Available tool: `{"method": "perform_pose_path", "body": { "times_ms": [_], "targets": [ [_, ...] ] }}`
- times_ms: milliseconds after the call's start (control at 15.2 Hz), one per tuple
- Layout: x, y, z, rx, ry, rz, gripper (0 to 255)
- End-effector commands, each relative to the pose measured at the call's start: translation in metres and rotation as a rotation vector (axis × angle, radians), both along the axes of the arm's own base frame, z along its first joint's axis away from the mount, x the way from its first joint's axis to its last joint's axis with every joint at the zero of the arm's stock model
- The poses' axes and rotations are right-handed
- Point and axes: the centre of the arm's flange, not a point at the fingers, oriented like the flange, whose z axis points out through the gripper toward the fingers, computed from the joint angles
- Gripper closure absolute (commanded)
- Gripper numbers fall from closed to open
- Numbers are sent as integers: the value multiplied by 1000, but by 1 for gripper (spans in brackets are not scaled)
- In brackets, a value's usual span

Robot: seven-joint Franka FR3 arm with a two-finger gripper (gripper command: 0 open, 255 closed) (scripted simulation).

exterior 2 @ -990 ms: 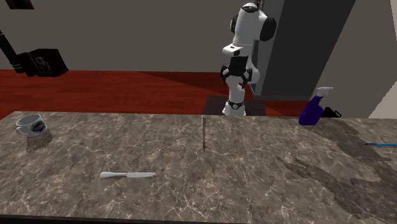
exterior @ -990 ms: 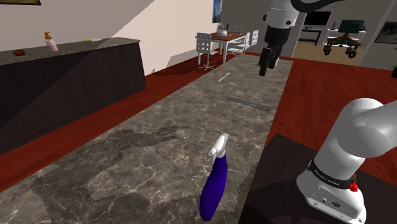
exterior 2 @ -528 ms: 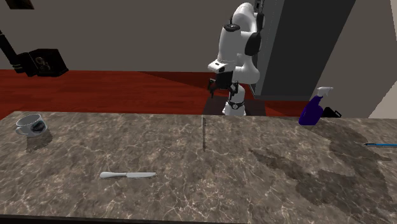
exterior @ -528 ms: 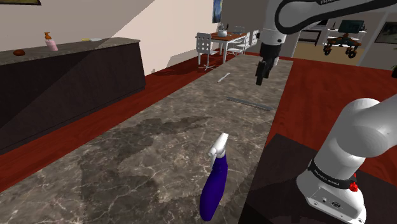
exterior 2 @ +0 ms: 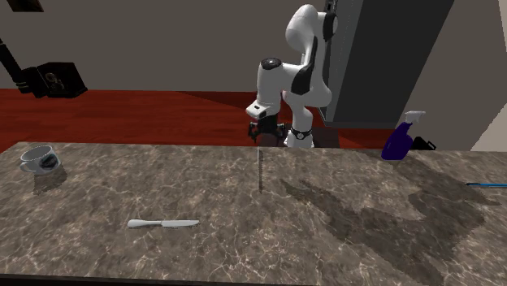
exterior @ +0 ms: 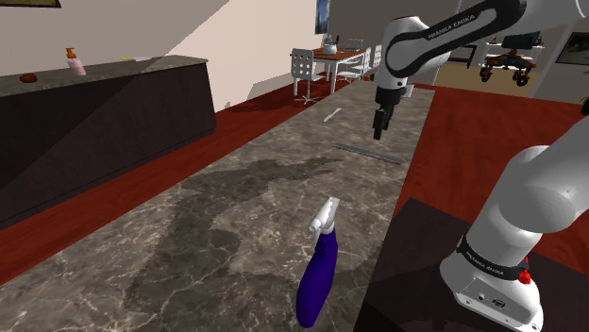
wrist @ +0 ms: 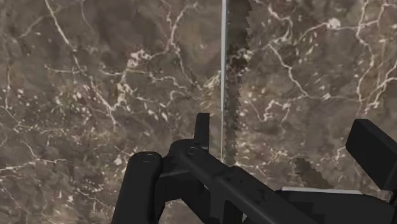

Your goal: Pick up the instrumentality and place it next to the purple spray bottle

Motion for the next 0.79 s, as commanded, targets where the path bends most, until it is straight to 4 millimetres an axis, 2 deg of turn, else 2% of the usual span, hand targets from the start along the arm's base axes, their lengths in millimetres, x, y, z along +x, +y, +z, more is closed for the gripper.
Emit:
{"method": "perform_pose_path", "body": {
  "times_ms": [0, 132, 594, 726],
  "targets": [
    [8, -17, -21, 6, 12, 20, 0],
    [18, -31, -40, 13, 23, 36, 0],
    [16, -31, -77, 13, 23, 36, 0],
    [16, -31, -80, 13, 23, 36, 0]
  ]
}}
